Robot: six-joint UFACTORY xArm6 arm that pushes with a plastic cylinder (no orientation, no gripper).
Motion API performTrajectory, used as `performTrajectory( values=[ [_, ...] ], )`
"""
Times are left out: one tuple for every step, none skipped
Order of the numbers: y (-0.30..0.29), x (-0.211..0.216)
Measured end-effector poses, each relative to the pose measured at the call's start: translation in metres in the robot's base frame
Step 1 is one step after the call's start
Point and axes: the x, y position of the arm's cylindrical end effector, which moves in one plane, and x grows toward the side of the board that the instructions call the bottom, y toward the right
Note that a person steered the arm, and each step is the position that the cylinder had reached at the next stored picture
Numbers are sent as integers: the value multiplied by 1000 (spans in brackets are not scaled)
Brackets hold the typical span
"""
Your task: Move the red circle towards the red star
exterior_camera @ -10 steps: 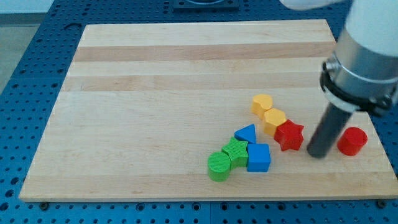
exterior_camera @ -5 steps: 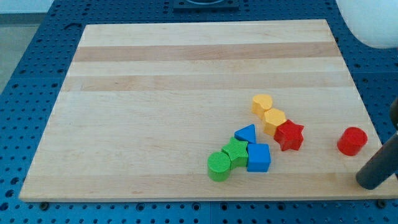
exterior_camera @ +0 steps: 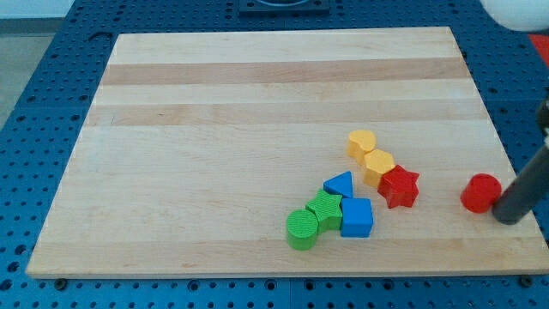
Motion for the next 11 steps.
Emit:
performTrajectory(
  values=[
    [-39,-2],
    [-67,-4],
    [-61,-3],
    [-23,-5],
    [1,-25],
    [0,-49],
    [-15,-56],
    [-34,-50],
    [-40,-44],
    [-34,-46],
    [-22,-47]
  ],
)
